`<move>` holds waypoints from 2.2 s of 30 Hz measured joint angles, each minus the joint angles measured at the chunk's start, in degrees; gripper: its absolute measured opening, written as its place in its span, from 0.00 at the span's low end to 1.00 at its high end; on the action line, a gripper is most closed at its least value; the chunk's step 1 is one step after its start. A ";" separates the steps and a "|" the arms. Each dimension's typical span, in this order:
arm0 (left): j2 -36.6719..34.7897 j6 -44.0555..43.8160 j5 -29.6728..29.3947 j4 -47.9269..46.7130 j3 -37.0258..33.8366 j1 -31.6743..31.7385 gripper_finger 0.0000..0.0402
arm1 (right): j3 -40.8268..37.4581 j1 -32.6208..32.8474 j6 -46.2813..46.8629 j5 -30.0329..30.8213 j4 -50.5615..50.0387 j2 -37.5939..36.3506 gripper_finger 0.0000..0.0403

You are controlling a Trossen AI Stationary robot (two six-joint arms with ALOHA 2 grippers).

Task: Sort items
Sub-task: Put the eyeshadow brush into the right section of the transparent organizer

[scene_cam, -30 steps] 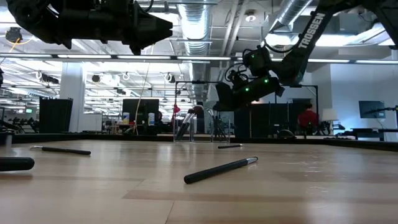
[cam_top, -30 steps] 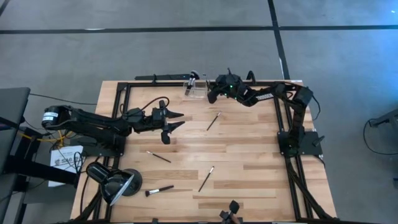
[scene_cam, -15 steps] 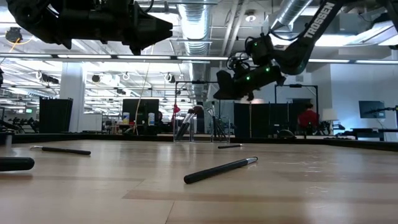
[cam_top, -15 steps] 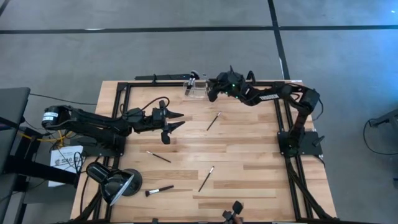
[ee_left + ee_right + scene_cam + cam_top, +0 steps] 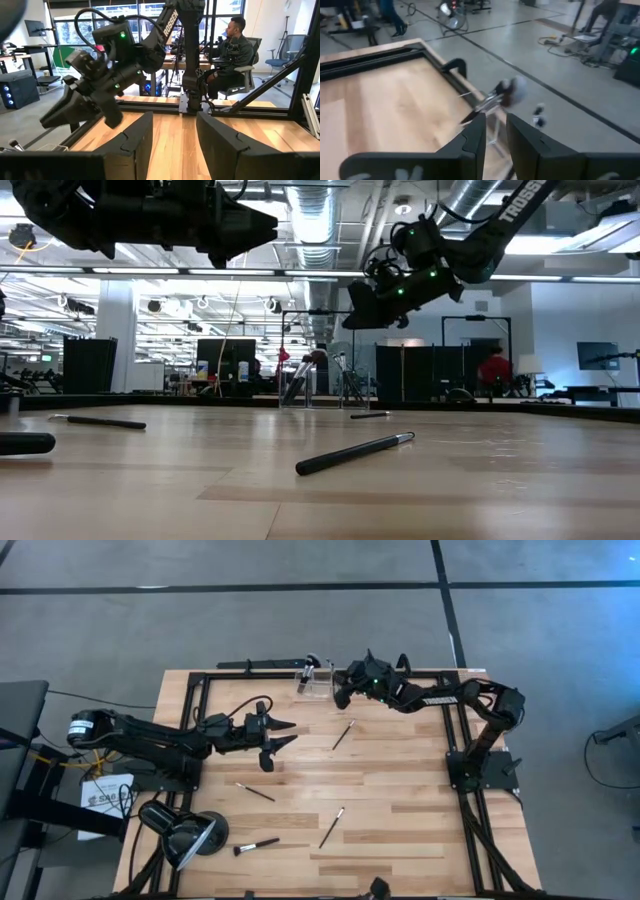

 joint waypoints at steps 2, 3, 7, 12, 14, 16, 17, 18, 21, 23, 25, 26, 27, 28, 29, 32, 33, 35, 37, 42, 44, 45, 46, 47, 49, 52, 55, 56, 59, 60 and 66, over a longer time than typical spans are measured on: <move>0.00 0.00 0.00 0.00 0.00 0.00 0.37 | 0.00 1.29 -0.05 -0.05 -1.22 0.00 0.17; 0.00 -0.02 0.00 -0.01 0.00 0.00 0.37 | 0.00 1.93 -0.05 -0.05 -2.13 0.00 0.17; 0.00 -0.02 0.00 -0.08 0.00 0.00 0.37 | 0.00 4.56 1.11 -0.07 -8.71 -0.18 0.17; 0.00 -0.02 0.00 -0.25 0.00 0.00 0.37 | 1.58 7.18 7.94 -0.08 -24.81 -1.72 0.17; 0.00 -0.33 0.00 -0.40 0.00 0.00 0.37 | 2.38 8.58 10.23 -0.08 -28.89 -2.20 0.17; 0.00 -1.85 0.00 -0.44 0.00 0.00 0.37 | 2.34 10.38 12.05 -0.03 -31.67 -3.08 0.17; 0.00 -2.72 0.00 -0.52 0.00 0.00 0.37 | 2.34 11.44 12.72 -0.03 -32.22 -3.35 0.17; 0.00 -3.40 0.02 -0.63 0.00 0.00 0.37 | 2.24 12.66 13.16 0.09 -32.93 -3.62 0.17; 0.00 -5.28 0.35 -1.66 0.00 0.00 0.37 | 1.66 16.79 15.29 1.48 -32.99 -3.77 0.17; 0.00 -7.03 0.90 -4.06 0.02 0.00 0.37 | 0.94 20.11 17.46 3.90 -33.18 -3.72 0.17; 0.00 -8.07 1.89 -8.02 0.02 0.00 0.37 | 0.87 23.70 18.50 6.43 -33.92 -3.20 0.17; 0.00 -8.38 2.64 -9.74 0.02 0.00 0.37 | 0.83 25.65 19.02 7.85 -34.97 -3.19 0.17; 0.00 -8.41 3.57 -11.35 0.02 0.00 0.37 | 0.83 27.46 19.62 9.49 -35.48 -3.21 0.17; 0.00 -8.40 4.44 -12.87 0.02 -0.01 0.36 | 0.83 29.26 20.57 11.42 -35.92 -3.21 0.17; 0.00 -8.41 5.37 -13.93 0.02 -0.02 0.36 | 0.83 31.04 21.62 13.40 -36.77 -3.27 0.17; 0.00 -8.55 6.99 -14.56 0.02 -0.10 0.34 | 0.83 35.82 23.93 18.29 -38.06 -3.59 0.17; 0.00 -8.69 7.13 -14.56 0.02 -0.25 0.34 | 0.83 37.14 23.97 19.35 -38.28 -3.61 0.17; 0.00 -9.40 7.26 -14.58 0.02 -0.69 0.33 | 0.83 39.43 23.58 21.36 -39.42 -3.61 0.17; 0.00 -10.91 7.29 -14.58 0.02 -1.46 0.32 | 0.83 40.94 22.76 23.52 -40.84 -3.68 0.17; 0.00 -13.11 4.65 -14.59 0.17 -3.95 0.31 | 0.81 41.32 22.10 29.91 -41.43 -4.00 0.17; 0.00 -13.14 3.96 -14.92 0.22 -4.87 0.30 | 0.81 40.83 22.04 28.58 -40.32 -4.04 0.17; 0.00 -13.14 3.88 -15.64 0.22 -5.43 0.30 | 0.83 40.54 22.02 26.71 -40.06 -4.04 0.17; 0.00 -13.14 3.83 -16.60 0.23 -6.16 0.30 | 0.83 40.29 22.02 24.59 -40.08 -4.04 0.17; 0.00 -13.14 3.55 -17.96 0.24 -7.03 0.30 | 0.83 40.03 22.01 22.43 -40.12 -4.04 0.17; 0.00 -13.71 1.86 -21.19 0.24 -9.17 0.30 | 0.83 39.49 21.98 18.77 -39.83 -4.04 0.17; 0.00 -15.31 -1.89 -26.69 0.24 -12.80 0.30 | 0.83 38.73 20.72 16.41 -37.64 -4.04 0.17; 0.00 -16.72 -5.37 -35.77 1.85 -17.24 0.30 | 0.83 38.04 20.46 16.10 -32.71 -4.04 0.17; 0.00 -17.36 -6.70 -40.14 2.94 -18.62 0.30 | 0.83 37.75 20.35 16.00 -30.96 -4.04 0.17; 0.00 -19.28 -9.23 -52.68 6.46 -22.01 0.30 | 0.83 36.92 17.39 13.56 -26.07 -4.04 0.17; 0.00 -20.11 -9.26 -56.11 7.56 -22.82 0.30 | 0.83 36.71 16.29 12.23 -24.86 -4.04 0.17; 0.03 -27.29 -5.48 -60.83 10.51 -27.47 0.30 | 0.85 36.83 14.94 6.63 -23.41 -4.04 0.17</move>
